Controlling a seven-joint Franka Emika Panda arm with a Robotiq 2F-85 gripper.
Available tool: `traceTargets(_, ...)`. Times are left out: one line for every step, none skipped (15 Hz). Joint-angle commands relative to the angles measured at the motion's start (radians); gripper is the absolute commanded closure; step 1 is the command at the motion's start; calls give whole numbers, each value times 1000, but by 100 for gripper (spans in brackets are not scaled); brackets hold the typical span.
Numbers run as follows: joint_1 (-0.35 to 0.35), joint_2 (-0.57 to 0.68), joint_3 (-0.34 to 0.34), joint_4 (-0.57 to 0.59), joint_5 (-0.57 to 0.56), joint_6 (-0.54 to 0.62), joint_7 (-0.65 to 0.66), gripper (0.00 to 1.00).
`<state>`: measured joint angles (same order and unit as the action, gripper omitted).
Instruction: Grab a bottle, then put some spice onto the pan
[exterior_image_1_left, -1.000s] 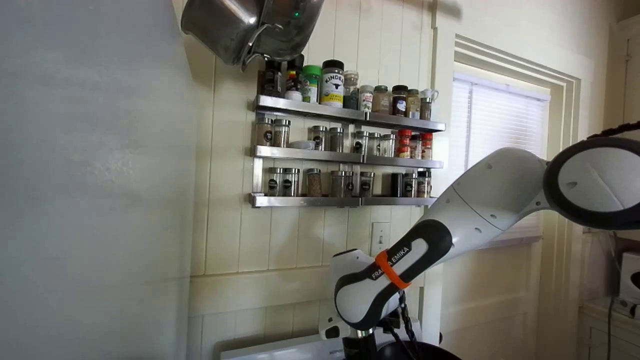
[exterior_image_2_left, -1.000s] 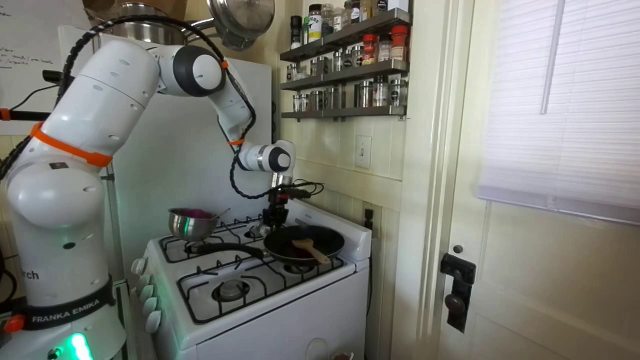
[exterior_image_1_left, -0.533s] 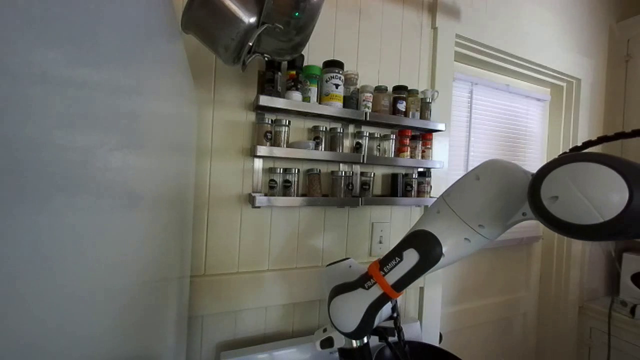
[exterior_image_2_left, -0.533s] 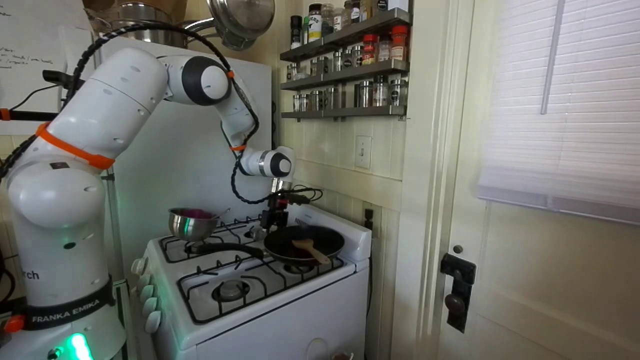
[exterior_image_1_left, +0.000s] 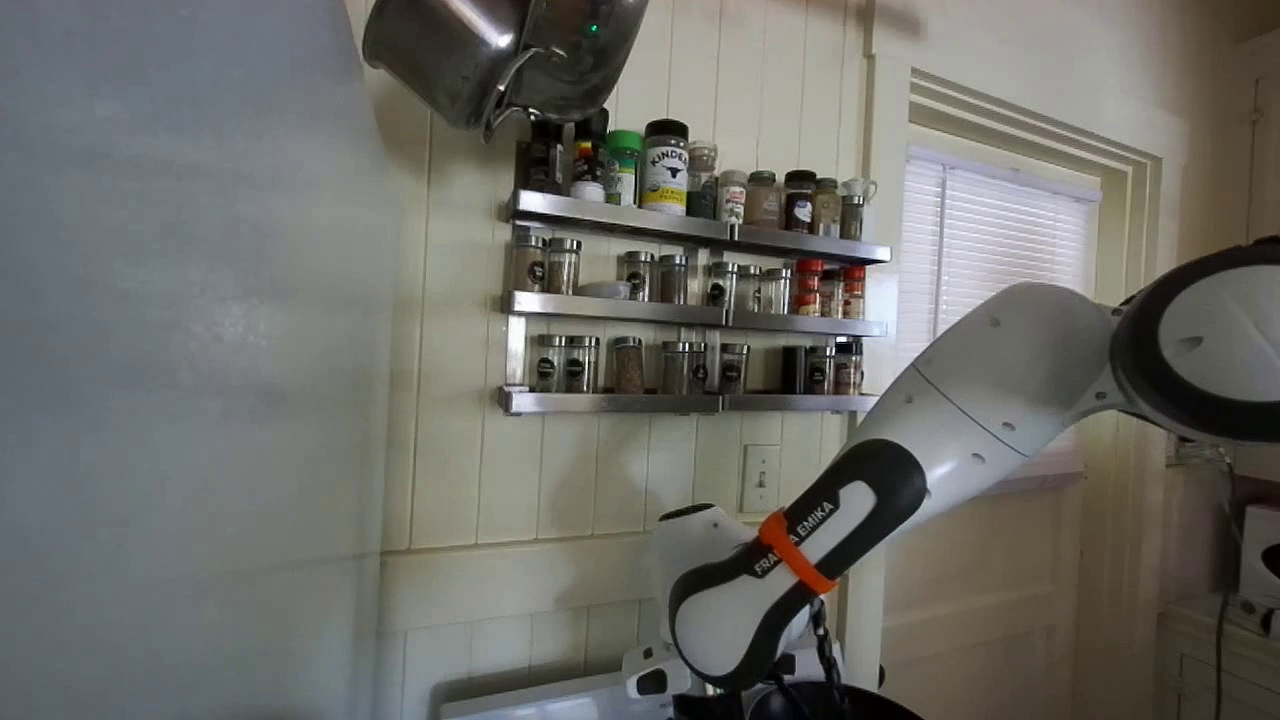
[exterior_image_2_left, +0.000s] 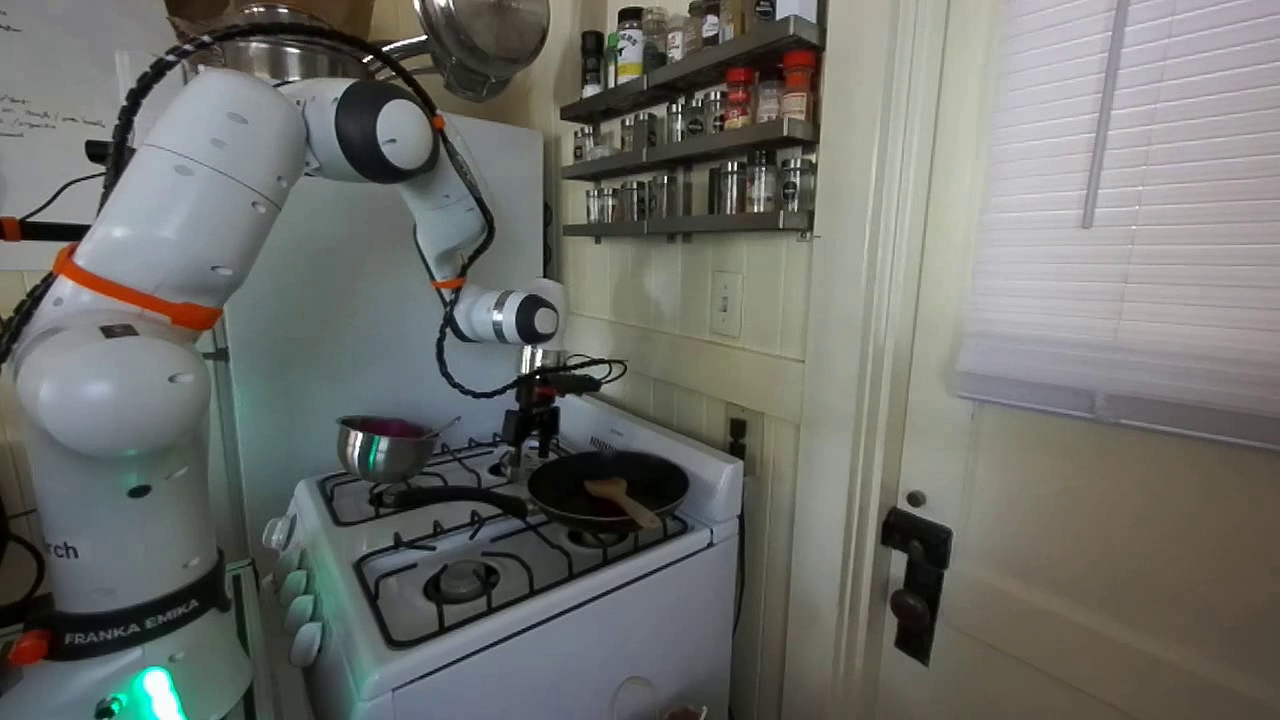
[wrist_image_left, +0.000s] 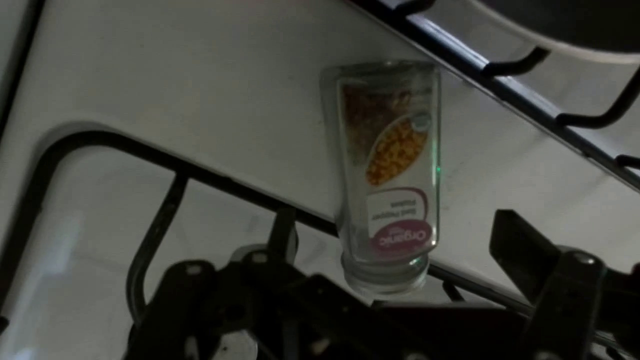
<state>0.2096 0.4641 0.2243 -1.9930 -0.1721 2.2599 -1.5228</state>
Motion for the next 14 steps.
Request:
traceTargets(-25, -185, 12, -247, -8, 241, 81, 0)
traceTargets(-26, -229, 8, -303, -16, 308, 103, 0)
traceTargets(-23, -273, 3, -357, -31, 376, 131, 0)
traceTargets(-20, -318, -7, -412, -56, 442, 155, 0)
traceTargets(-15, -365, -14, -469, -80, 508, 187, 0)
traceTargets(-12, -412, -23, -525, -104, 572, 229, 0)
traceTargets(-9, -460, -35, -582, -140, 632, 283, 0)
traceTargets(-14, -510, -43, -639, -169, 678, 327, 0)
traceTargets(-15, -560, -55, -697, -187, 730, 378, 0)
traceTargets(-28, -610, -56, -754, -181, 781, 416, 0)
traceTargets(-39, -661, -61, -814, -178, 831, 448, 0)
traceTargets(-41, -718, -71, -875, -156, 881, 461, 0)
traceTargets(-66, -757, -68, -911, -167, 926, 493, 0)
traceTargets(-115, -698, -58, -792, -251, 910, 561, 0)
